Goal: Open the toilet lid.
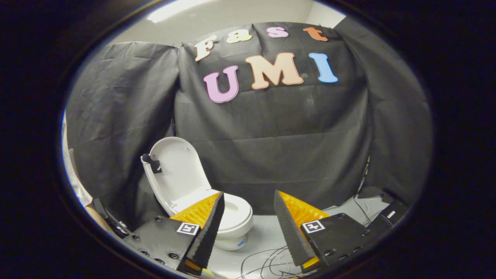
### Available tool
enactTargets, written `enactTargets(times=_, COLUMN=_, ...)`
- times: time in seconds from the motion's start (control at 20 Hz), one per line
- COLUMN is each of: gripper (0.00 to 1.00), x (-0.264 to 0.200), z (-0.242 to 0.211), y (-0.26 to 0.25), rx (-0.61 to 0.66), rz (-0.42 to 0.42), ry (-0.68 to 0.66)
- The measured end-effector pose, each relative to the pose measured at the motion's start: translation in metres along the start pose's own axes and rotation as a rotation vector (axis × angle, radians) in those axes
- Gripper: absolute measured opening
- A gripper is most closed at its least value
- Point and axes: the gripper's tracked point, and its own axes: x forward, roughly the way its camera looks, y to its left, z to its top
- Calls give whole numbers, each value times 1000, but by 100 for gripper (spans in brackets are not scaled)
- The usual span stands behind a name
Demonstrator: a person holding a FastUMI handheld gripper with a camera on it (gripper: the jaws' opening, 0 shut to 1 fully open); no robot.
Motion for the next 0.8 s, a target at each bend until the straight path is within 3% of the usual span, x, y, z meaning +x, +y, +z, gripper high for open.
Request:
enactTargets(times=0.2, gripper=81, x=-7, z=14, y=1, rx=-12, rz=0, ry=-85)
enactTargets(times=0.45, gripper=81, x=-17, z=8, y=7, rx=-87, rz=5, ry=-67)
enactTargets(times=0.8, gripper=81, x=-22, z=9, y=7, rx=-83, rz=3, ry=-72)
